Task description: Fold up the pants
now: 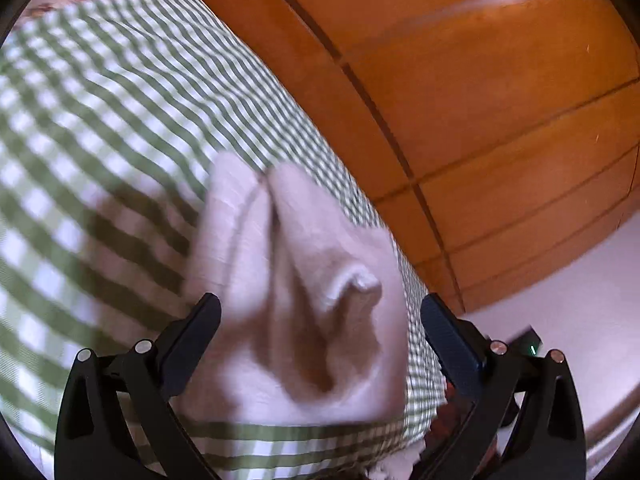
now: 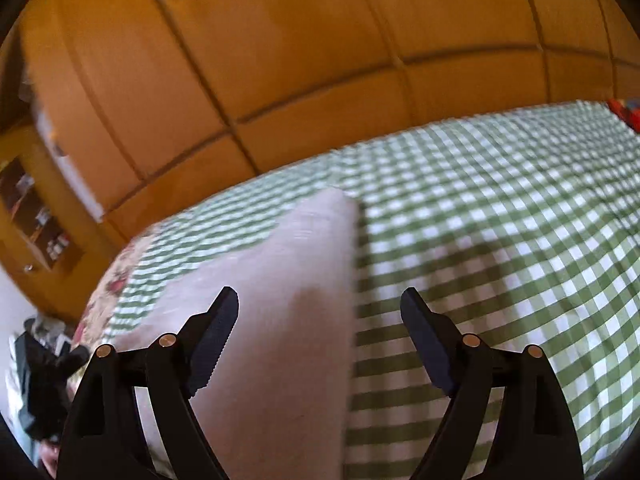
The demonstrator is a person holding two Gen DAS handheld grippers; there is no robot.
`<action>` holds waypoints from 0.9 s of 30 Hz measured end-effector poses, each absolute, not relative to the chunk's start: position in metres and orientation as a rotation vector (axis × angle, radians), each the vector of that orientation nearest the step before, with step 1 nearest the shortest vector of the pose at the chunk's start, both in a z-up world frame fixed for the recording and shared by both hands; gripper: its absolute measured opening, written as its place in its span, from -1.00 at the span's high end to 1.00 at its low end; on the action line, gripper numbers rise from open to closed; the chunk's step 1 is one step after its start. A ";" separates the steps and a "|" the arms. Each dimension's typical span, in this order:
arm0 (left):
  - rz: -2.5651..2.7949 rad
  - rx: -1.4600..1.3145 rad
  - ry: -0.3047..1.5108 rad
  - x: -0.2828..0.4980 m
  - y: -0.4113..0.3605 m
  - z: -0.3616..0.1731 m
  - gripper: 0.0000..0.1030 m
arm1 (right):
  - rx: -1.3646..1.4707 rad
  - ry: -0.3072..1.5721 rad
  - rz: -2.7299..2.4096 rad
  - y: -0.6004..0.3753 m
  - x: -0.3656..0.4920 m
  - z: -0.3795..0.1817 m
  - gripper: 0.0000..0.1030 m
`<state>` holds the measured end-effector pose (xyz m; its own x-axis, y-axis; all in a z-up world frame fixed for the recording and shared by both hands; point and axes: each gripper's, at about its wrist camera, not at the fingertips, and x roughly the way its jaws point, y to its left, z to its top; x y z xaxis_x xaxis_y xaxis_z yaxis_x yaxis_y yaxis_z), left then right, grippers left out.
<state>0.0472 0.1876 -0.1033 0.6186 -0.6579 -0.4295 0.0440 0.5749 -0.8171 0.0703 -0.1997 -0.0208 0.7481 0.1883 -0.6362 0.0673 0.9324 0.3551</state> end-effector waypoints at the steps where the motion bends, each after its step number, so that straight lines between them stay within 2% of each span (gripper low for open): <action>1: -0.487 -0.872 0.828 0.053 0.181 -0.104 -0.72 | 0.354 0.759 0.047 -0.203 0.078 -0.025 -0.60; 2: -0.510 -0.876 0.853 0.060 0.174 -0.105 -0.57 | 0.329 0.791 0.019 -0.206 0.087 -0.029 -0.60; 4: -0.515 -0.866 0.910 0.076 0.161 -0.108 -0.47 | 0.315 0.815 0.011 -0.209 0.096 -0.035 -0.60; 6: -0.498 -0.831 0.932 0.086 0.151 -0.108 -0.23 | 0.311 0.826 0.007 -0.209 0.105 -0.038 -0.60; 7: -0.493 -0.817 0.937 0.090 0.149 -0.108 -0.17 | 0.300 0.838 0.008 -0.208 0.110 -0.040 -0.60; 9: -0.488 -0.794 0.932 0.092 0.143 -0.106 0.23 | 0.274 0.867 0.008 -0.204 0.116 -0.045 -0.60; 12: -0.459 -0.731 0.910 0.092 0.139 -0.099 0.59 | 0.221 0.903 0.008 -0.194 0.124 -0.055 -0.63; 20: -0.431 -0.637 0.752 0.067 0.166 -0.073 0.70 | 0.064 0.896 0.080 -0.149 0.124 -0.045 -0.63; 27: -0.339 -0.604 0.846 0.063 0.170 -0.127 0.65 | -0.177 0.840 0.038 -0.105 0.119 -0.061 -0.63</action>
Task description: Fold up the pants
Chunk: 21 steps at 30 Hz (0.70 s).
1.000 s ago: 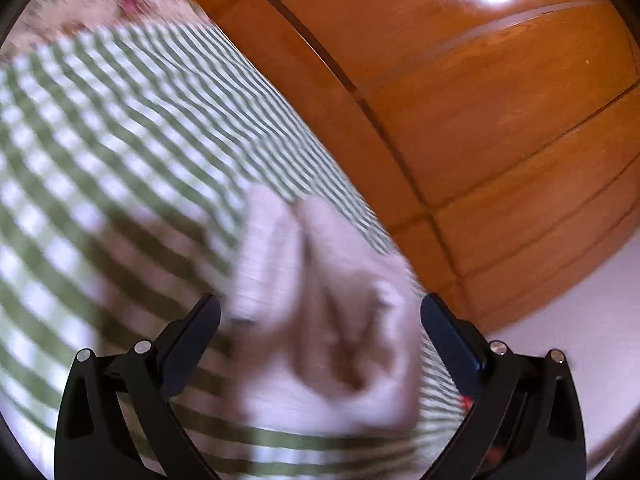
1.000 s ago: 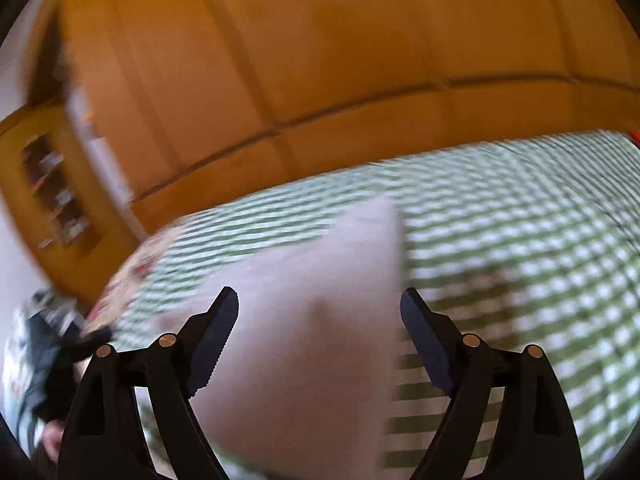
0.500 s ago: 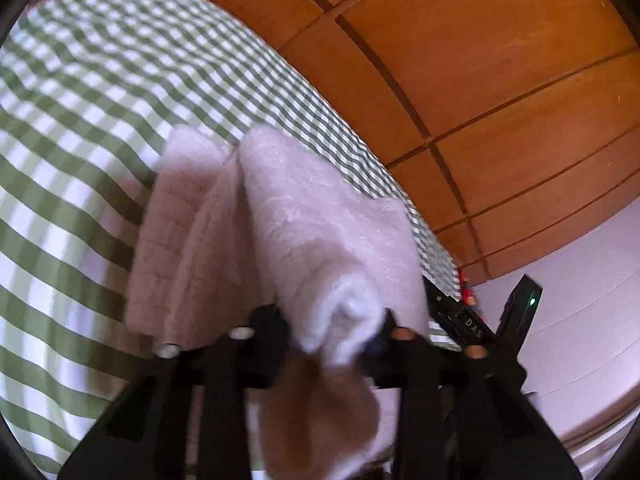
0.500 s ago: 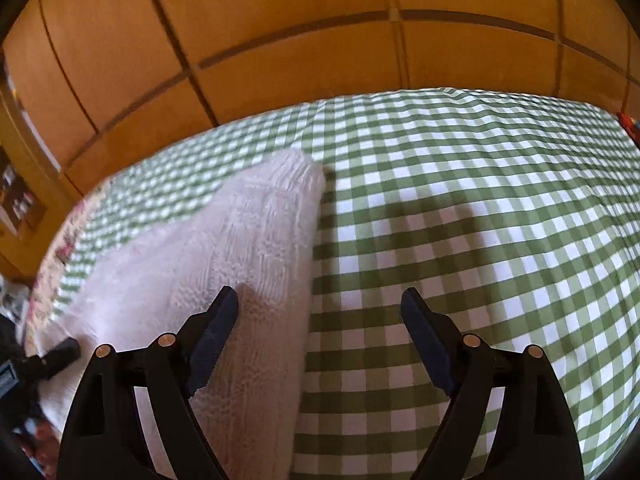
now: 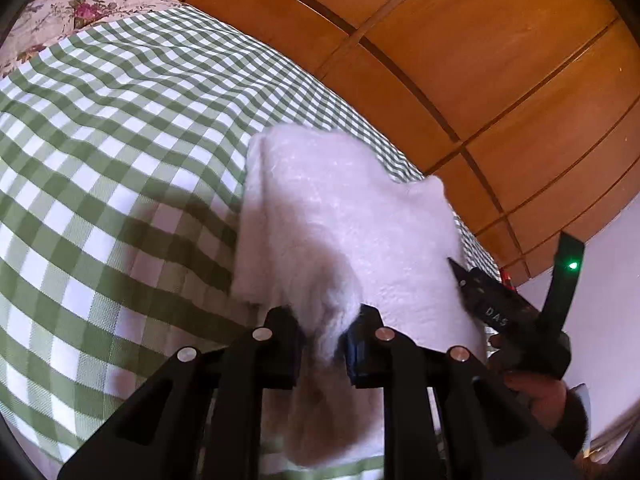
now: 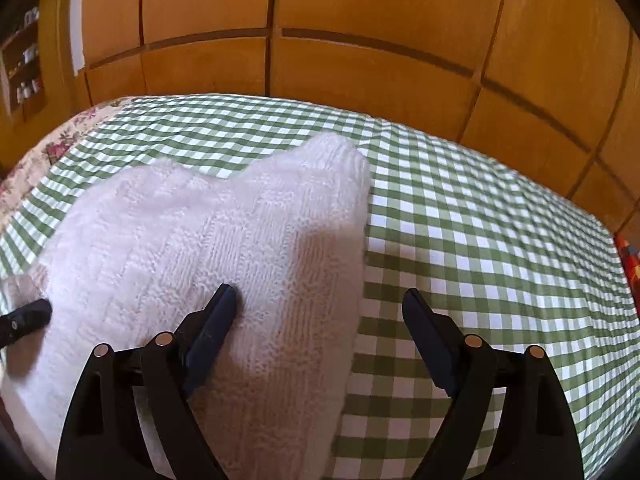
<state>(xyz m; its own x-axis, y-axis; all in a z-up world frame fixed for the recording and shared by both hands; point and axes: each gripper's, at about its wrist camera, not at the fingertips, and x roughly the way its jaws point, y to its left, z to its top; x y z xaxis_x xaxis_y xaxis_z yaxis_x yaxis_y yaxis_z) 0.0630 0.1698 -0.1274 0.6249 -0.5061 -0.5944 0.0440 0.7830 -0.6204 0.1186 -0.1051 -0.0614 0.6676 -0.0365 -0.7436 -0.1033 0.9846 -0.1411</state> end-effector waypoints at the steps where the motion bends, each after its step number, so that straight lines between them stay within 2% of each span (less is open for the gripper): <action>1: -0.333 -0.584 0.839 0.063 0.168 -0.128 0.64 | -0.182 0.828 0.030 -0.104 0.117 -0.063 -0.63; 4: -0.318 -0.543 0.819 0.061 0.163 -0.124 0.61 | -0.179 0.810 0.026 -0.106 0.115 -0.066 -0.63; 7: -0.304 -0.587 0.803 0.054 0.167 -0.123 0.50 | -0.155 0.805 0.025 -0.110 0.113 -0.065 -0.63; 9: -0.270 -0.586 0.782 0.048 0.168 -0.115 0.20 | -0.148 0.799 0.022 -0.110 0.110 -0.065 -0.63; 11: -0.238 -0.549 0.737 0.040 0.168 -0.102 0.13 | -0.136 0.795 0.021 -0.113 0.107 -0.064 -0.63; 14: -0.230 -0.514 0.682 0.033 0.165 -0.086 -0.13 | -0.112 0.797 0.021 -0.114 0.106 -0.064 -0.63; 16: -0.233 -0.498 0.643 0.029 0.160 -0.072 -0.21 | -0.102 0.799 0.021 -0.114 0.106 -0.064 -0.63; 18: -0.253 -0.469 0.626 0.029 0.152 -0.064 -0.39 | -0.099 0.796 0.021 -0.114 0.105 -0.063 -0.63; 21: -0.271 -0.412 0.635 0.035 0.137 -0.060 -0.41 | -0.090 0.796 0.025 -0.115 0.104 -0.062 -0.63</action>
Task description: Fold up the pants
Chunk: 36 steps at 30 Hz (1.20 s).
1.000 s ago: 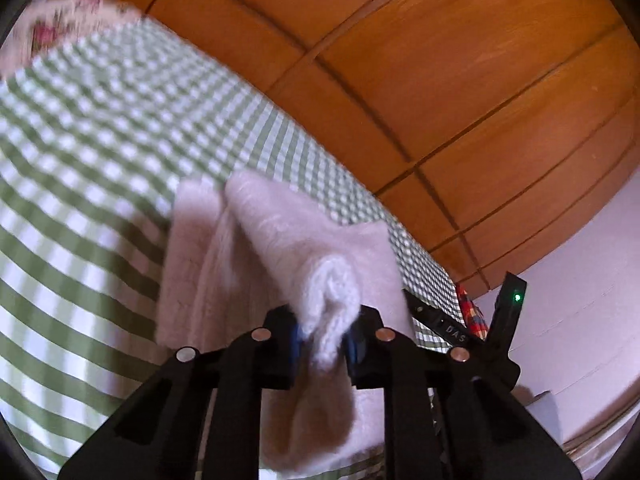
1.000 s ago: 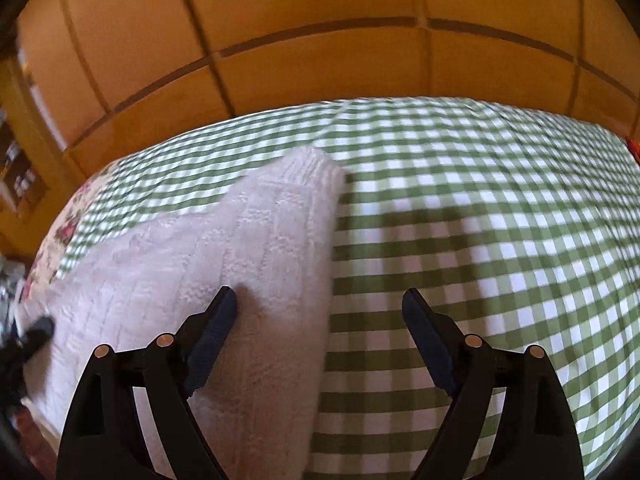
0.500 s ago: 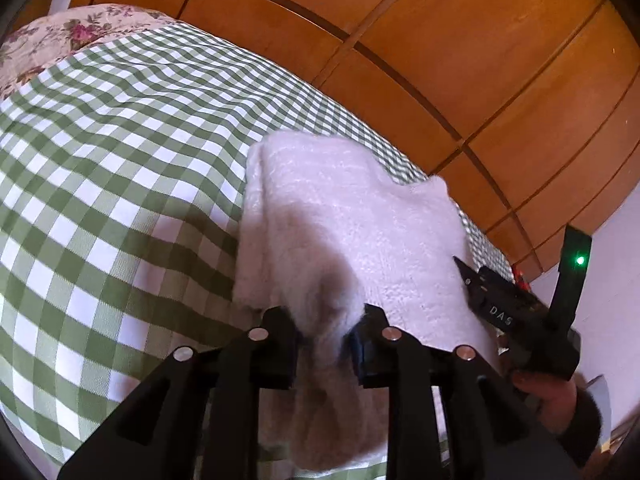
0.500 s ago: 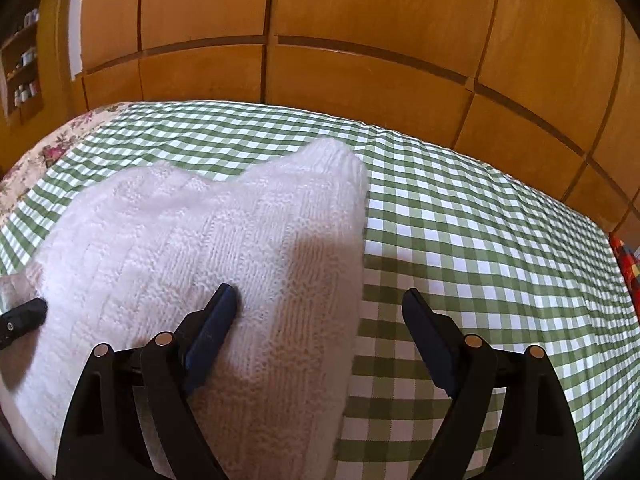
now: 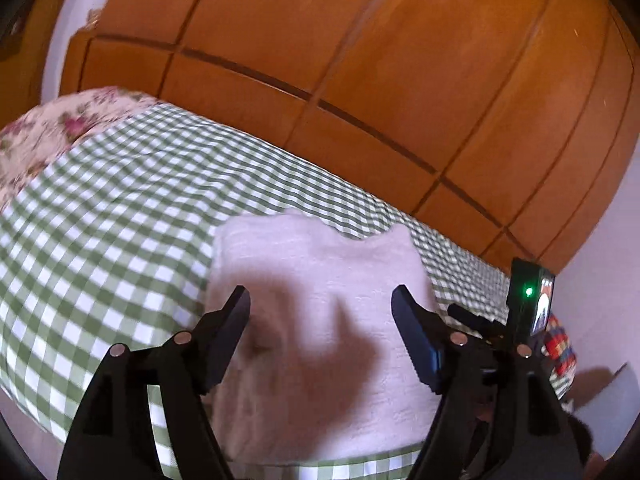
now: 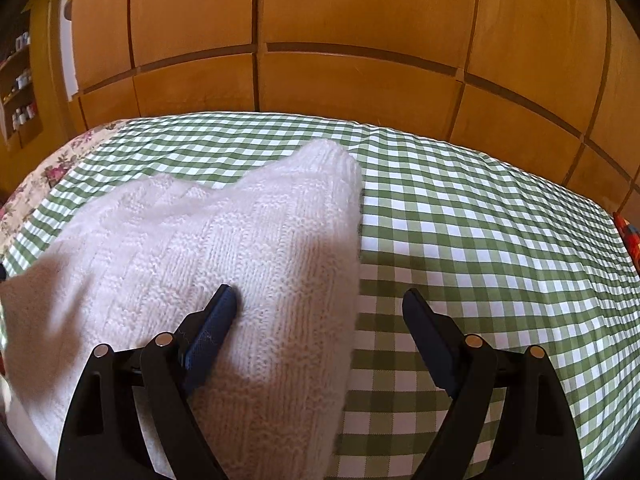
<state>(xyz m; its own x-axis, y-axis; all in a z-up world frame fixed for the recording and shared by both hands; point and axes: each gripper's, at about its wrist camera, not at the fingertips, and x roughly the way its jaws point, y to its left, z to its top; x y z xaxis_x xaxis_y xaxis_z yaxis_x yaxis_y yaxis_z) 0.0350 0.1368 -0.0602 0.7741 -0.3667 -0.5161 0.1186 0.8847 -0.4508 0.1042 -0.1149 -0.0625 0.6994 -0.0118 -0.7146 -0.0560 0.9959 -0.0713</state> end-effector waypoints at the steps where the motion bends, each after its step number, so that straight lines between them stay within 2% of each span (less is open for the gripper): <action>1: -0.272 -0.396 0.645 0.039 0.132 -0.061 -0.41 | -0.084 0.797 0.027 -0.116 0.104 -0.062 -0.63; 13: -0.265 -0.164 0.766 0.095 0.087 -0.075 -0.42 | -0.066 0.781 0.042 -0.131 0.098 -0.039 -0.73; 20: -0.170 -0.054 0.793 0.114 0.088 -0.094 -0.36 | -0.097 0.844 0.025 -0.130 0.127 -0.049 -0.75; 25: -0.100 -0.085 0.800 0.130 0.115 -0.114 -0.32 | -0.170 0.864 0.029 -0.110 0.137 -0.060 -0.75; 28: -0.090 -0.065 0.785 0.137 0.116 -0.122 -0.39 | -0.151 0.879 0.025 -0.111 0.149 -0.071 -0.84; 32: -0.086 -0.124 0.792 0.137 0.121 -0.126 -0.53 | -0.054 0.881 0.049 -0.124 0.147 -0.074 -0.85; 36: -0.132 -0.286 0.804 0.122 0.137 -0.121 -0.54 | -0.027 0.798 0.064 -0.132 0.122 -0.057 -0.85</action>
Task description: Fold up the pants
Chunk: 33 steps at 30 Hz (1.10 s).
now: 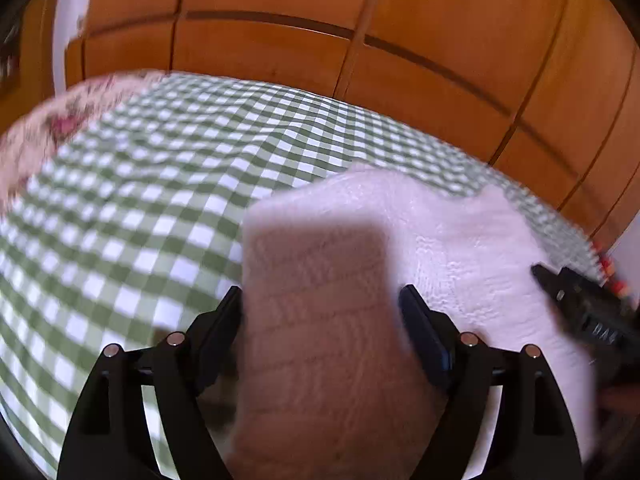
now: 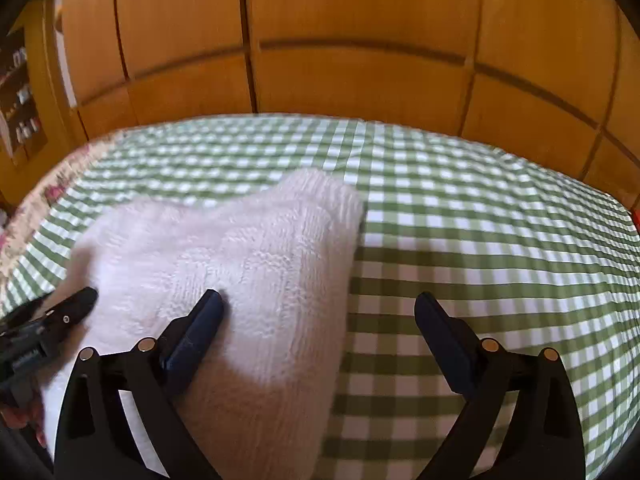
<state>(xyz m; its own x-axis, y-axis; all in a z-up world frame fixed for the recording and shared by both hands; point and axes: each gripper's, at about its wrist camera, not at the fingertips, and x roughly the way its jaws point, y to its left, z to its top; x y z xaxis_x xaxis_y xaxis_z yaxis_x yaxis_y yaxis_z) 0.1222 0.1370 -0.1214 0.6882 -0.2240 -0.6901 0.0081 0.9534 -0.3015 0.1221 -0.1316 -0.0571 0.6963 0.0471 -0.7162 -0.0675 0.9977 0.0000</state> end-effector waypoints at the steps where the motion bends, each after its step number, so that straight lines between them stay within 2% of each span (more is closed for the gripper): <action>1: -0.138 -0.313 0.797 0.115 0.138 -0.119 -0.54 | -0.024 0.787 0.065 -0.134 0.116 -0.054 -0.85; 10: -0.185 -0.335 0.756 0.062 0.131 -0.114 -0.60 | -0.023 0.787 0.090 -0.135 0.067 -0.044 -0.86; 23: -0.152 -0.338 0.800 0.057 0.138 -0.124 -0.63 | -0.044 0.816 0.078 -0.127 0.054 -0.049 -0.86; 29: -0.134 -0.243 0.807 0.058 0.131 -0.122 -0.46 | -0.052 0.871 0.109 -0.121 0.052 -0.057 -0.86; 33: -0.133 -0.240 0.809 0.057 0.135 -0.128 -0.46 | -0.046 0.936 0.162 -0.116 0.046 -0.076 -0.86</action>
<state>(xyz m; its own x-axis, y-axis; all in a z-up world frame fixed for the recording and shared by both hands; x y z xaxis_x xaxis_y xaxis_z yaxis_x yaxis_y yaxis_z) 0.0570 0.1346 -0.1281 0.6836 -0.2085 -0.6995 0.0258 0.9646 -0.2623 0.0456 -0.1165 -0.0764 0.5820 0.1191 -0.8044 -0.1588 0.9868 0.0312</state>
